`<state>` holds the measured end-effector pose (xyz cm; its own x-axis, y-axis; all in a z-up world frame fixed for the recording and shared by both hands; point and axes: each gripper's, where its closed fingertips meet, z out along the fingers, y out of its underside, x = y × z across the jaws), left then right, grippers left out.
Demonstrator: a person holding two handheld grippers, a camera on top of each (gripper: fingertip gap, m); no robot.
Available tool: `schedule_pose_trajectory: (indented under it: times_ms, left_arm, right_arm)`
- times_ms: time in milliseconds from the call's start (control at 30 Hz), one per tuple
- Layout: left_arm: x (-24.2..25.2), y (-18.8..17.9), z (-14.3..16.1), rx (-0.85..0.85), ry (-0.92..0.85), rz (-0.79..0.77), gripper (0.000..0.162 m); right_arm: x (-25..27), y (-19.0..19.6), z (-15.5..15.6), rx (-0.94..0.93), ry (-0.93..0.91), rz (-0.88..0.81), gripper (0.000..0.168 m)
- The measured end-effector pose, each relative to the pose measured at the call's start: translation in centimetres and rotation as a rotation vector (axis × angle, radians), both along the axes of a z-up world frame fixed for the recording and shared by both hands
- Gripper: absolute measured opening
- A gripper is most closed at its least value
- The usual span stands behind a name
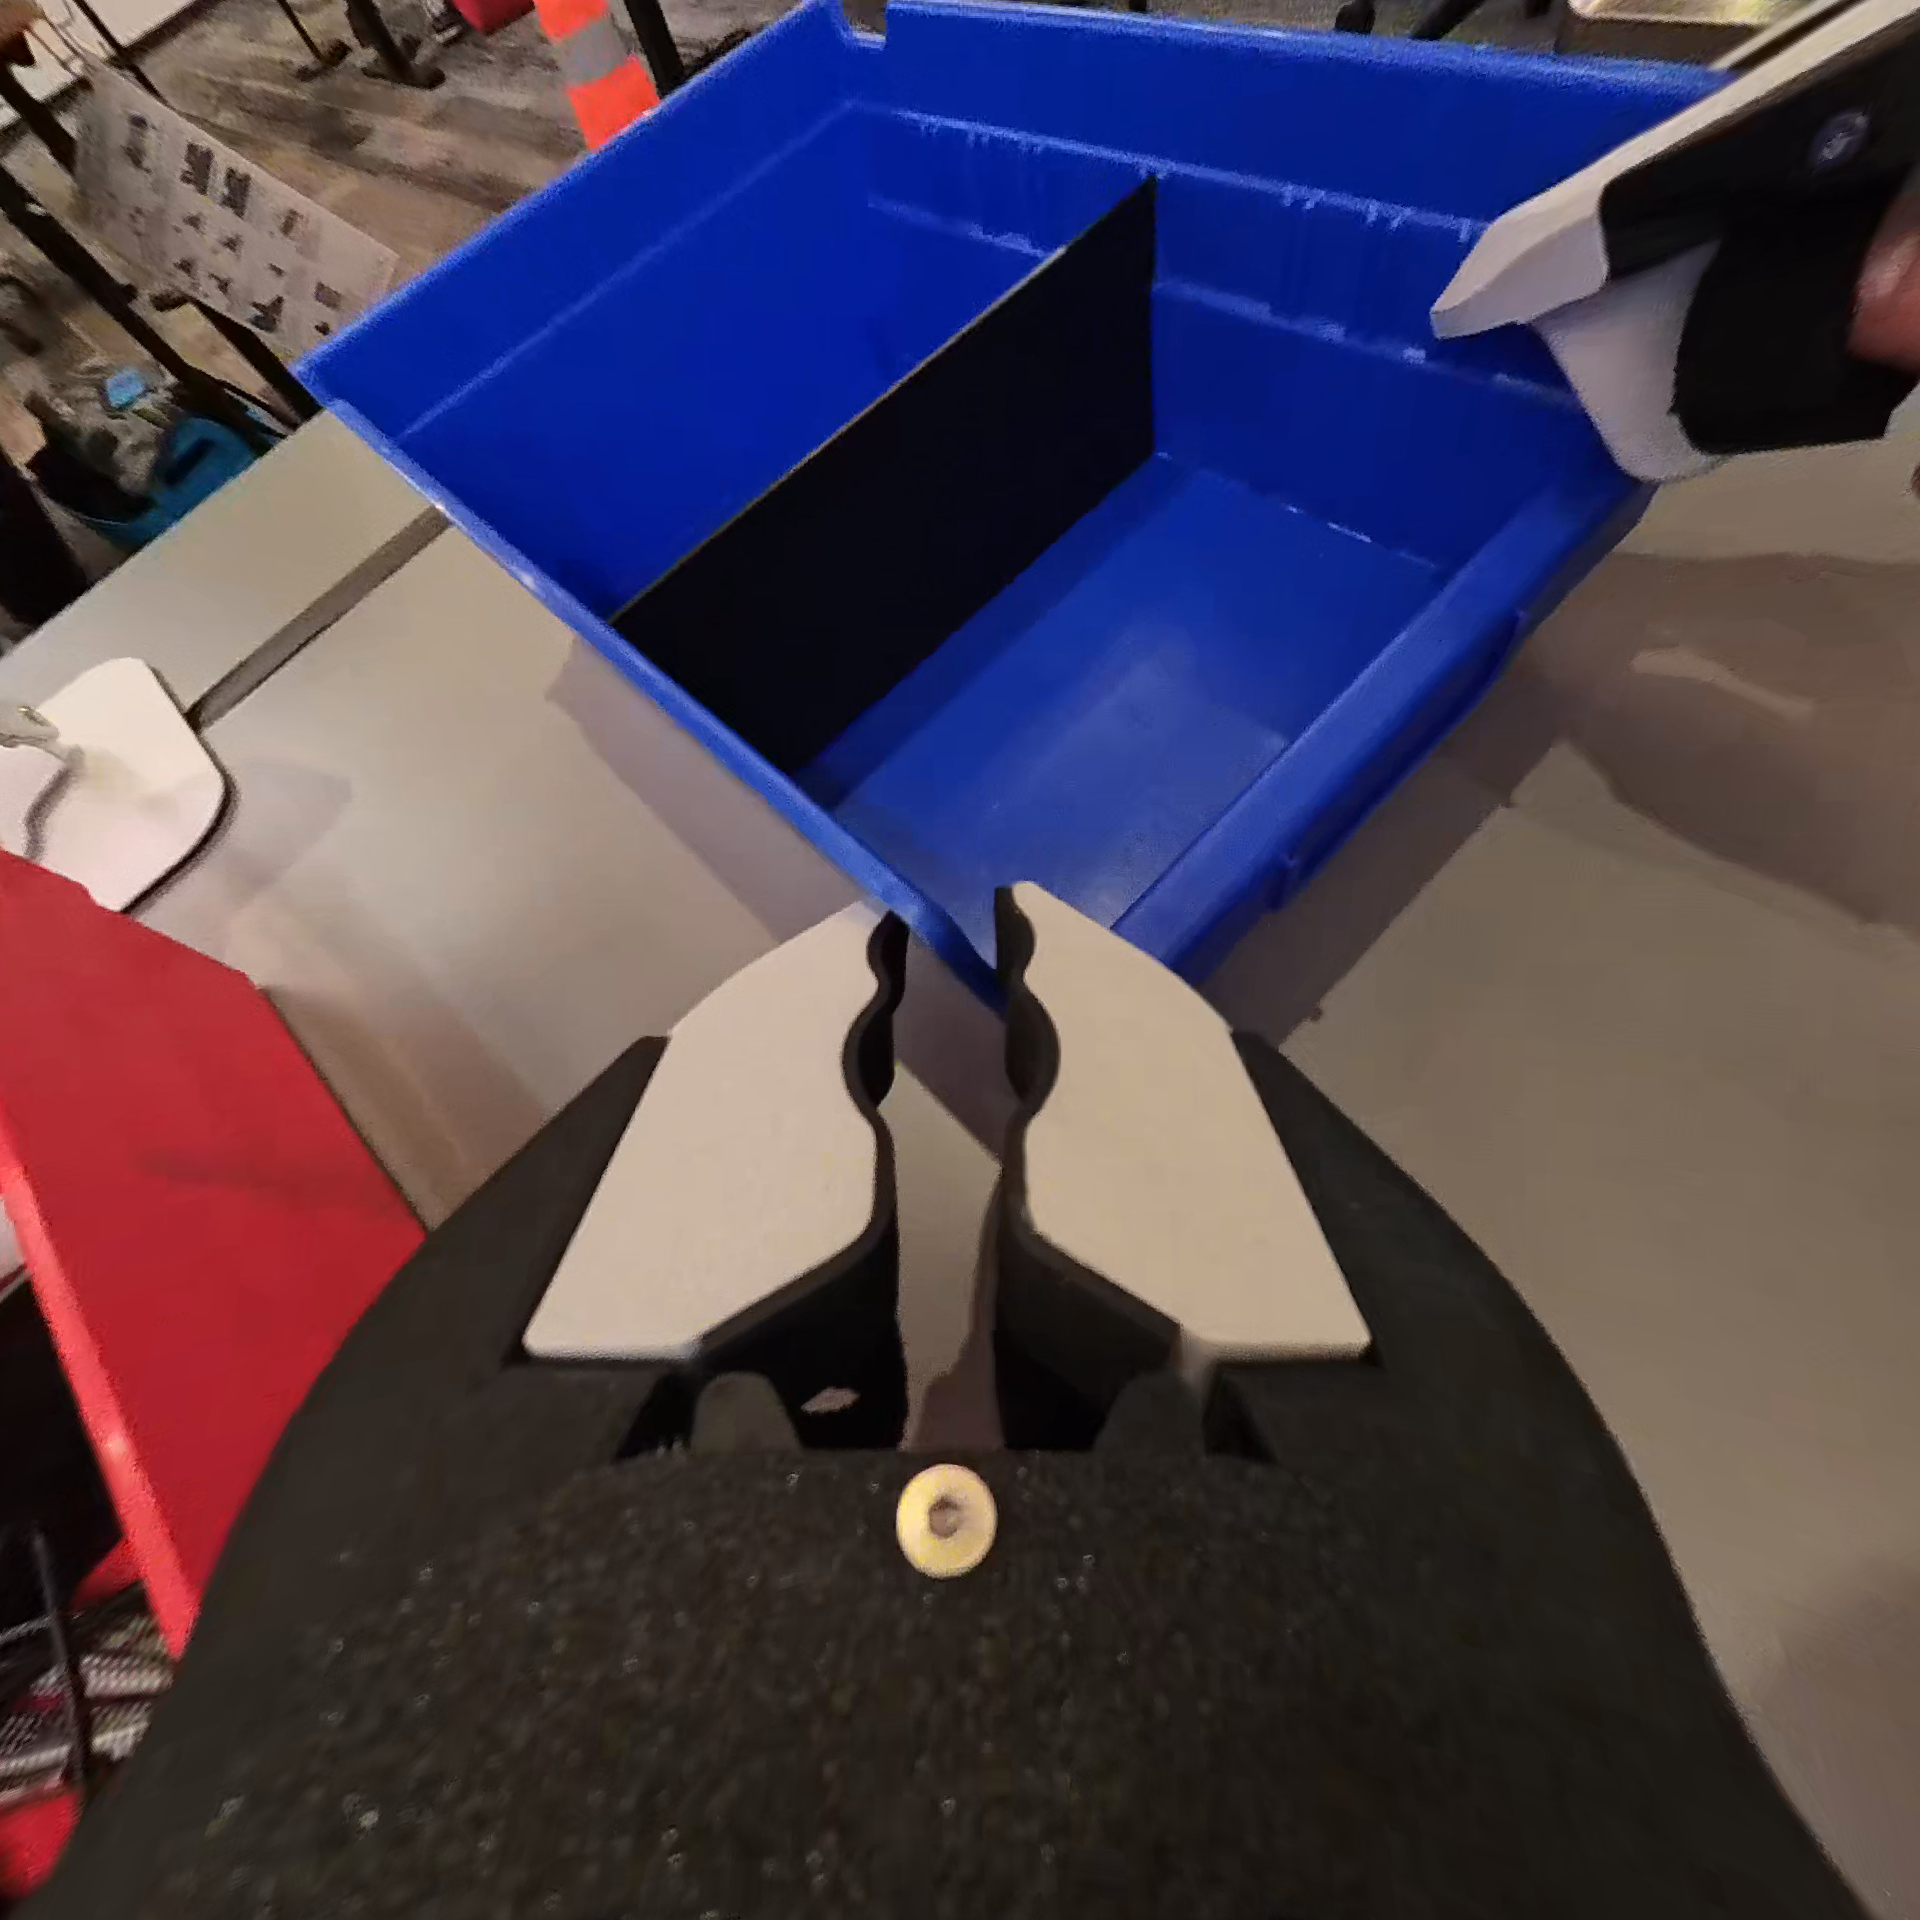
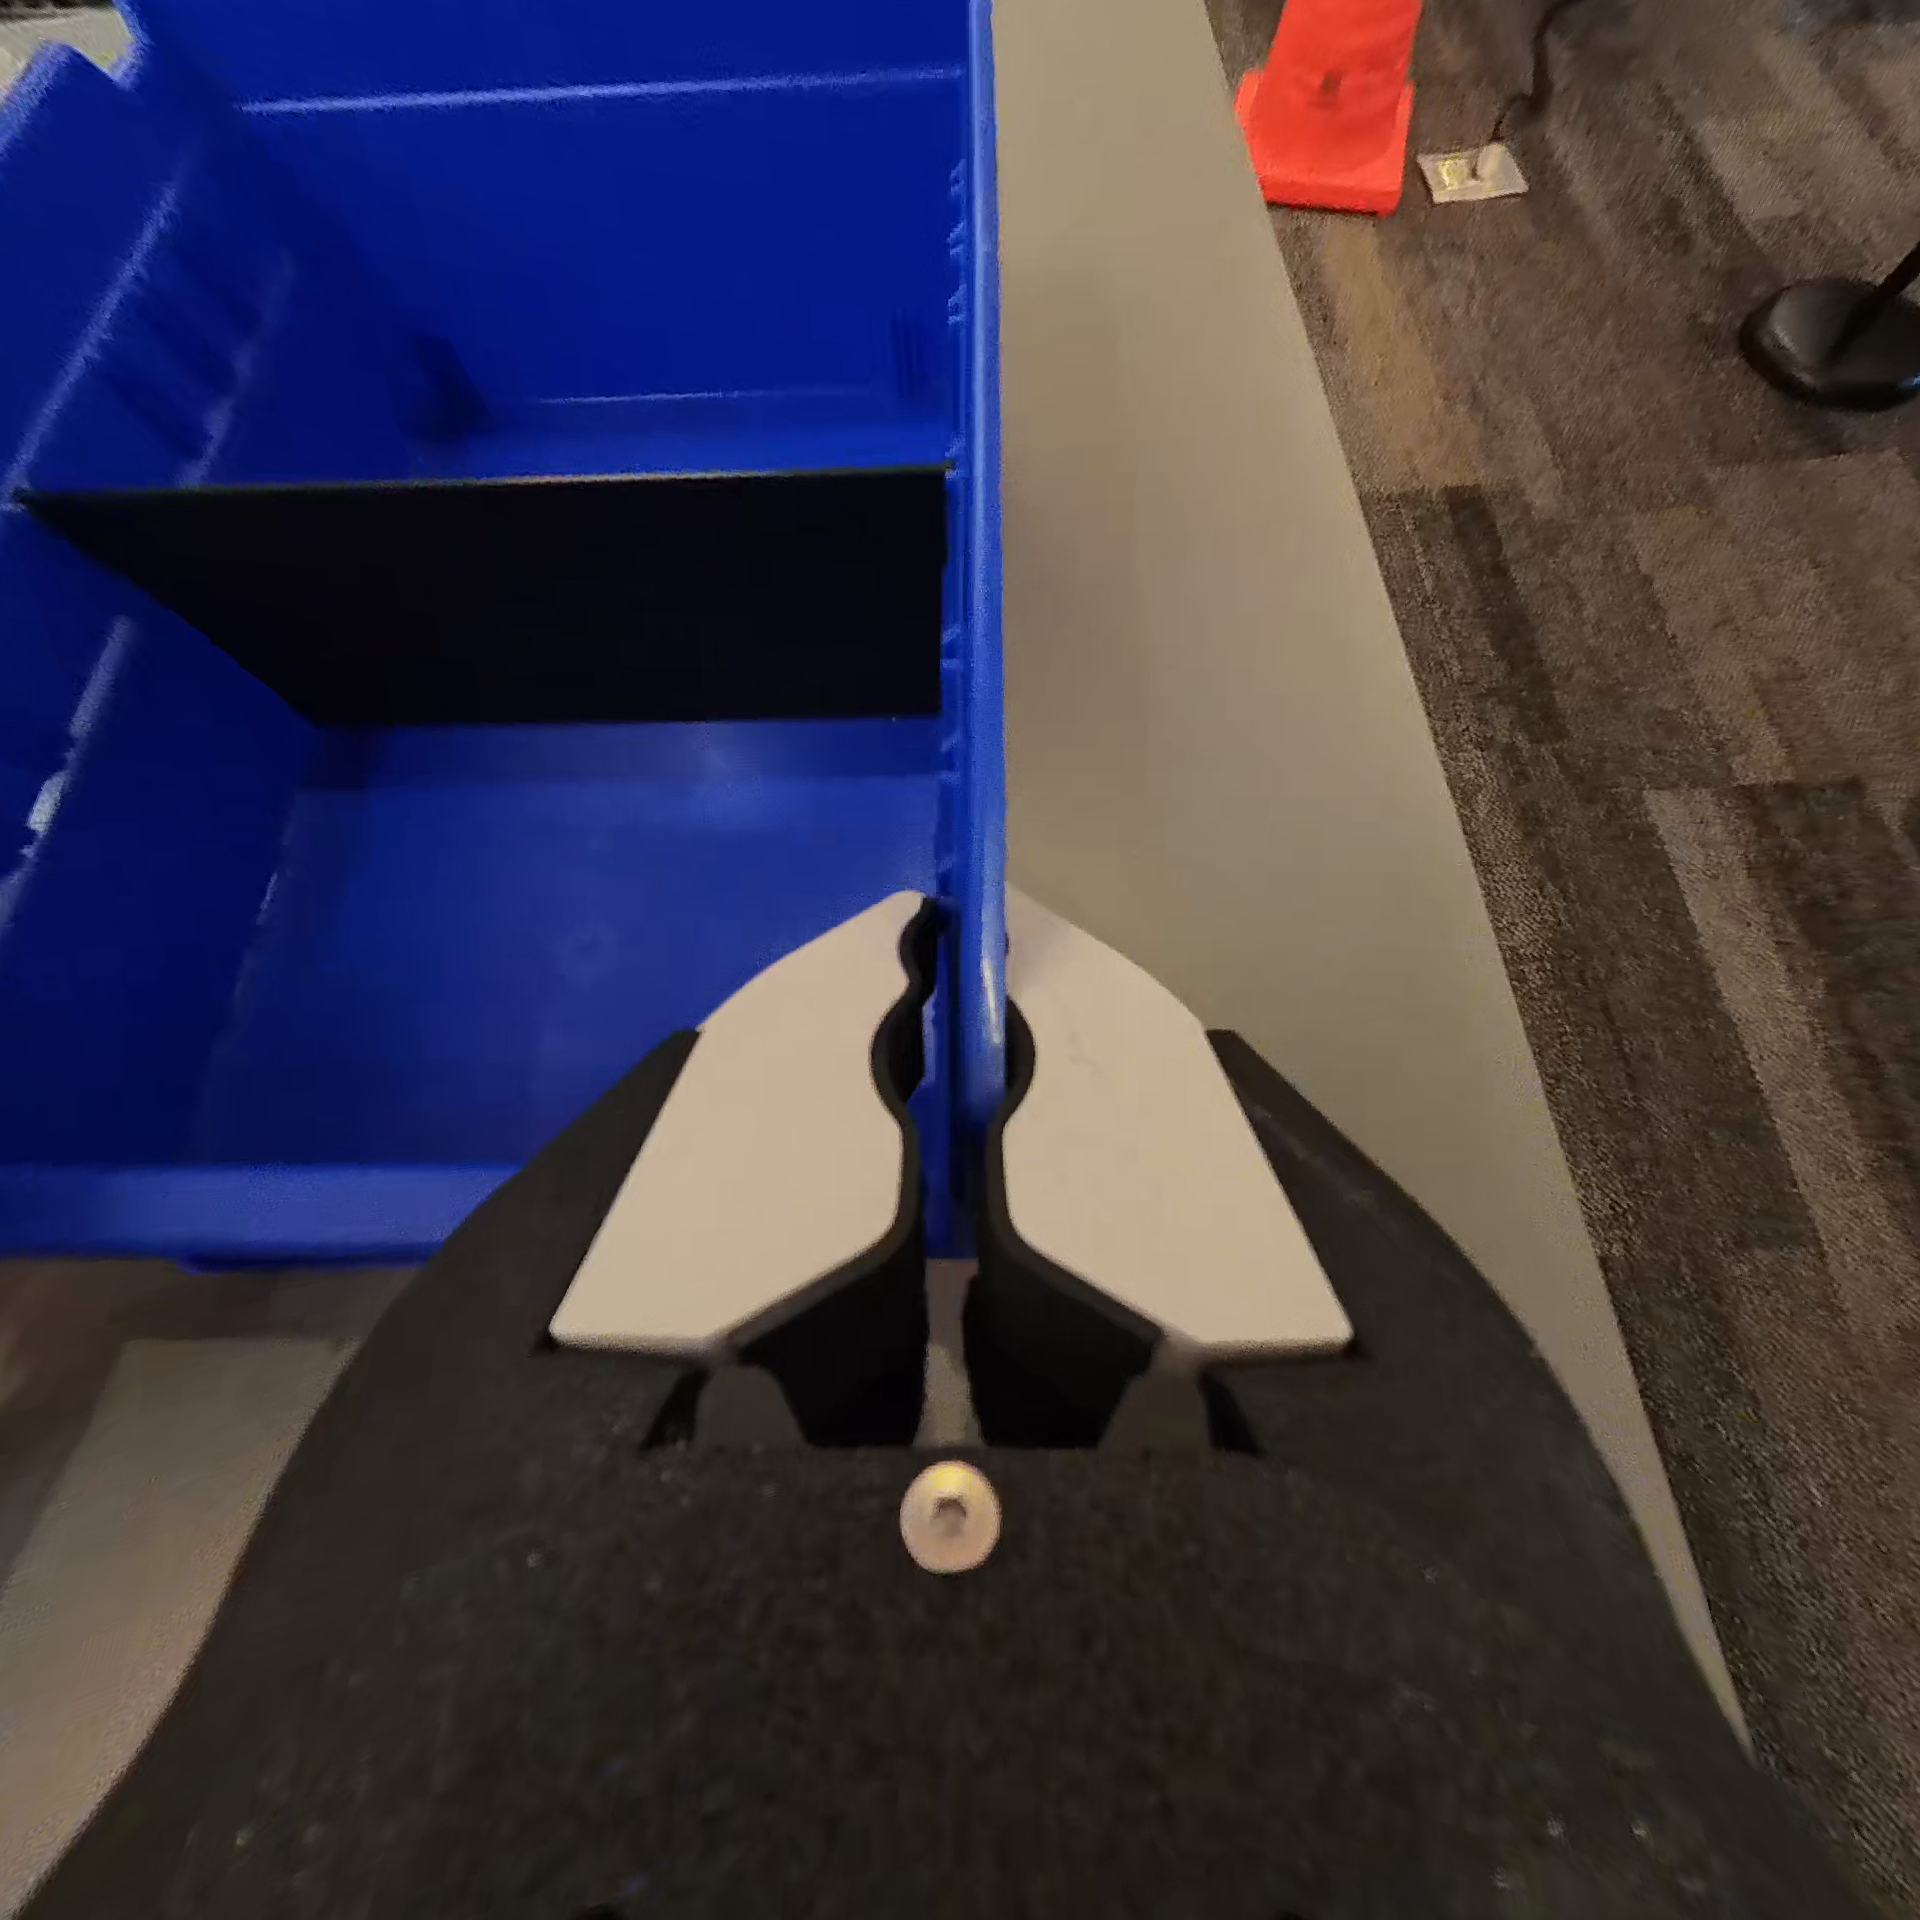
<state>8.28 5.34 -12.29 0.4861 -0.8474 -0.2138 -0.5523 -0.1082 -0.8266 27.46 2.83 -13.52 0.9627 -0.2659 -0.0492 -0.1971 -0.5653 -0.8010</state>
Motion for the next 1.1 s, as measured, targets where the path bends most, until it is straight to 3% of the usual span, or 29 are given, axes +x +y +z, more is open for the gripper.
schedule_pose_trajectory:
  times_ms: [167,233,367,467,600,700,767,867,1000,1100]
  left_arm:
    - [0.3,-1.5,-0.1,-0.066,-0.02,-0.117,0.022]
    - [-0.5,-2.9,0.2,-0.099,-0.042,-0.163,0.014]
    - [-3.9,-5.5,2.2,-0.139,-0.121,-0.216,0.014]
    - [-8.4,-5.8,4.4,-0.16,-0.185,-0.184,0.015]
    - [-17.0,-2.8,7.7,-0.128,-0.28,0.006,0.017]
    - [-24.5,0.5,8.7,-0.11,-0.336,0.223,0.018]
    - [-28.7,2.3,8.1,-0.109,-0.343,0.337,0.02]
    - [-32.0,3.9,6.3,-0.124,-0.321,0.413,0.029]
    - [-33.1,5.6,2.6,-0.124,-0.183,0.455,0.058]
    - [-32.7,6.6,0.3,-0.159,-0.153,0.449,0.056]
  right_arm:
    - [0.6,1.2,-0.1,-0.02,0.025,0.055,0.005]
    - [0.4,1.2,-0.3,-0.038,0.053,0.073,0.005]
    - [0.6,0.7,-0.7,-0.058,0.038,0.064,0.008]
    - [1.4,0.0,-0.1,-0.067,-0.002,0.001,0.017]
    - [0.9,-1.6,5.2,0.022,-0.177,-0.123,0.02]
    - [-5.0,-0.7,10.0,0.162,-0.223,-0.059,0.02]
    - [-13.7,1.7,11.0,0.246,-0.114,0.193,0.025]
    - [-26.6,3.3,9.9,0.298,0.072,0.517,0.039]
    - [-30.5,4.7,5.6,0.24,0.008,0.395,0.048]
    - [-31.5,5.2,2.3,0.161,0.0,0.322,0.05]
